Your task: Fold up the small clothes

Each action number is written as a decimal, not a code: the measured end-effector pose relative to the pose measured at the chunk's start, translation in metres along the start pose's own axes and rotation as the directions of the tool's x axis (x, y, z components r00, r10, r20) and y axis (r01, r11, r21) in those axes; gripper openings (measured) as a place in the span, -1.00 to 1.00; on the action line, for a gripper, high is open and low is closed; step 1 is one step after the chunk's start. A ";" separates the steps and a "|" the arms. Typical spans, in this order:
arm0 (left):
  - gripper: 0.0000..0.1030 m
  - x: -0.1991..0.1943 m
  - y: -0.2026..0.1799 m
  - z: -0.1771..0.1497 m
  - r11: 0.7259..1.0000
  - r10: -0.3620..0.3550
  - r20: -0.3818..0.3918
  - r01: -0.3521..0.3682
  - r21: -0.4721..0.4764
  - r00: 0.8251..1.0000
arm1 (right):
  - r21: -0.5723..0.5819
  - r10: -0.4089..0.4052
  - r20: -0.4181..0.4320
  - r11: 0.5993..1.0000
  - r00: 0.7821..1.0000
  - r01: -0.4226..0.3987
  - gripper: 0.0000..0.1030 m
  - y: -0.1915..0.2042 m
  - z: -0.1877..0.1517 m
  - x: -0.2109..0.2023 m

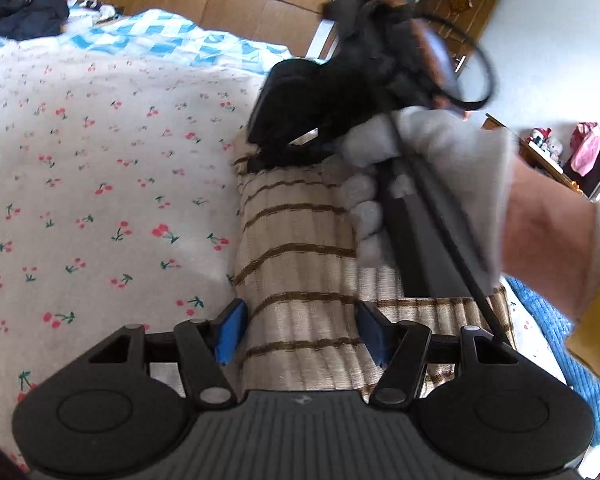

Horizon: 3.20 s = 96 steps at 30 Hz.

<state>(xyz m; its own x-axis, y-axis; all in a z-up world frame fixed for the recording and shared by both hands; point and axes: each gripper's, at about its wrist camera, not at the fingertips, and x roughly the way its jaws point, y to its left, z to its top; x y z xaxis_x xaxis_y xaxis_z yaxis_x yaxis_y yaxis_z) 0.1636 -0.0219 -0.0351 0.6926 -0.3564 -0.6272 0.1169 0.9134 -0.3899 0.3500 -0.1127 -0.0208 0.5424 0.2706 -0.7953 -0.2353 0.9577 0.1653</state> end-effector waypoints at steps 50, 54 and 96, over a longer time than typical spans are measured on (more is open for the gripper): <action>0.37 -0.065 -0.060 -0.067 0.939 0.242 -0.075 -0.215 0.267 0.967 | 0.176 -0.130 0.163 0.979 0.978 0.100 -0.50 -0.050 -0.262 -0.203; 0.38 -0.065 -0.062 -0.072 0.936 0.245 -0.085 -0.212 0.281 0.966 | 0.180 -0.127 0.176 0.979 0.976 0.095 -0.50 -0.045 -0.265 -0.204; 0.58 -0.064 -0.063 -0.080 0.931 0.247 -0.087 -0.211 0.298 0.965 | 0.138 -0.170 0.215 0.980 0.962 0.143 -0.21 -0.034 -0.271 -0.205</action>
<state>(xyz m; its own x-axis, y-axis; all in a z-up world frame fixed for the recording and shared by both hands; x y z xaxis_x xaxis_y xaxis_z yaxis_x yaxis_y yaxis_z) 0.0552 -0.0725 -0.0242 0.6350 -0.1355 -0.7605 0.1749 0.9842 -0.0293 0.0281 -0.2267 -0.0216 0.7348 0.1181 -0.6680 -0.0417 0.9907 0.1292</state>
